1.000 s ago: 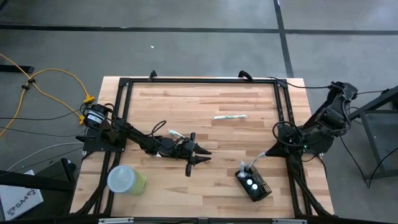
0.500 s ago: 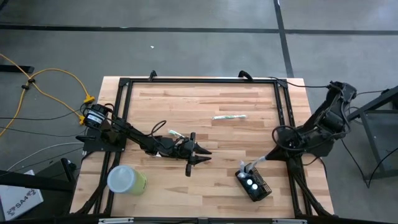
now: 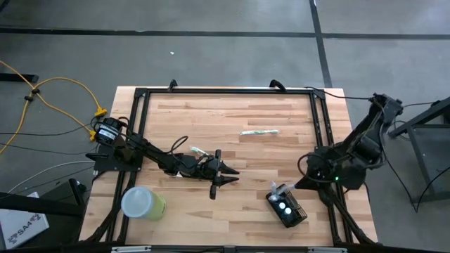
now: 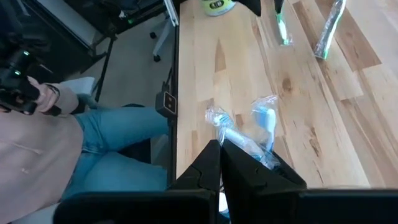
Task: Pick & Place toothbrushing station
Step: Put the blue toothbrush into the top section of the black wire organizer
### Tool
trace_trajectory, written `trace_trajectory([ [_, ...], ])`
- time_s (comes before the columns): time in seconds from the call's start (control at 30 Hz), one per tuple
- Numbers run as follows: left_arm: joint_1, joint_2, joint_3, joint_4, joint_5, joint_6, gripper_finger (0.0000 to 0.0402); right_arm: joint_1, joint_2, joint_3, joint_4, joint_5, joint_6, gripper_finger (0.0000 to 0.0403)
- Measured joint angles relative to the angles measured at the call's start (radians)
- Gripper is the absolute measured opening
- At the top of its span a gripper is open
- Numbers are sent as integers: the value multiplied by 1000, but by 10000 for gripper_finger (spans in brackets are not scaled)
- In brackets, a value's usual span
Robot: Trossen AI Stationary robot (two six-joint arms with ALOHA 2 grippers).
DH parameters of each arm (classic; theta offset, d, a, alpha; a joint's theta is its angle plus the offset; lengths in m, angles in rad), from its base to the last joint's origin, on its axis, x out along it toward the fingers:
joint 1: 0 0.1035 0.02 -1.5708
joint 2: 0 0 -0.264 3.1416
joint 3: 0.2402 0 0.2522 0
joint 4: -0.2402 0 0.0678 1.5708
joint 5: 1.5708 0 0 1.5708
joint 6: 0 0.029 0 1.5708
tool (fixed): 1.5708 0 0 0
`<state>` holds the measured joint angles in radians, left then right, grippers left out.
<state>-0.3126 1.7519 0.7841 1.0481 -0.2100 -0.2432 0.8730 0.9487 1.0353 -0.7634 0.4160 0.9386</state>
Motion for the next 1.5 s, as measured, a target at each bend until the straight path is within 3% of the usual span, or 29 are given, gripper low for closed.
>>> trace_trajectory([
  [0.27,0,0,0,0,0,0,97,-20,103,0,93,-9,0,3],
  [0.57,0,0,0,0,0,0,97,-110,221,0,165,-130,-31,3],
  [1.5,-13,0,0,-1,21,6,97,-151,229,0,178,-140,-42,3],
])
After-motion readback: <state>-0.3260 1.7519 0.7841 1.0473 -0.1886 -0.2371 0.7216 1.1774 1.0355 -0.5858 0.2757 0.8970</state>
